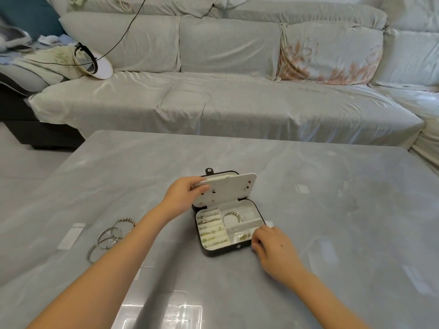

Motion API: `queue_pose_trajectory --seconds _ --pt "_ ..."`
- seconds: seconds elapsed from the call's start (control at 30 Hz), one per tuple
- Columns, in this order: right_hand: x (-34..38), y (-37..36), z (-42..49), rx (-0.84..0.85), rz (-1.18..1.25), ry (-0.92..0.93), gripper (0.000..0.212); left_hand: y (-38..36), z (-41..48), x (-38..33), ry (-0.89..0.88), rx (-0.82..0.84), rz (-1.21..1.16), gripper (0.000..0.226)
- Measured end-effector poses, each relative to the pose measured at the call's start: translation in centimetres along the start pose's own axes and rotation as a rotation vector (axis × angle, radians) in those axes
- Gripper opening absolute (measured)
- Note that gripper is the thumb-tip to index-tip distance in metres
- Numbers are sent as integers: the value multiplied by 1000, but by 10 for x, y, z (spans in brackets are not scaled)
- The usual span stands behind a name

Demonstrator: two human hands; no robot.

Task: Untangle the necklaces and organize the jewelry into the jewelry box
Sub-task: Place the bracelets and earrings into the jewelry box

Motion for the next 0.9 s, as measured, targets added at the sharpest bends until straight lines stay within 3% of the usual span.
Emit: queue_pose_trajectory --seconds 0.13,0.33,0.5,0.67,0.9 --pt "14 10 -22 68 16 53 9 1 -12 -2 85 87 -60 14" --pt "29 27 -55 325 33 20 19 -5 -42 -6 220 271 -145 19" --pt "36 59 -45 133 312 -143 27 -3 -47 -3 256 239 -135 15" --pt "50 64 -14 -35 313 -146 12 -8 -34 -16 166 140 -42 9" --pt "55 42 29 -139 587 -303 22 -18 -17 -22 125 126 3 11"
Point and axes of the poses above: each hand's wrist, its own z-axis towards the middle knuckle, its own y-axis out of the back of the hand, x = y × z, the point moved 6 cm from there along z, towards the middle knuckle, and after that the axes turned 11 degrees about -z, right-handed, at the moved point
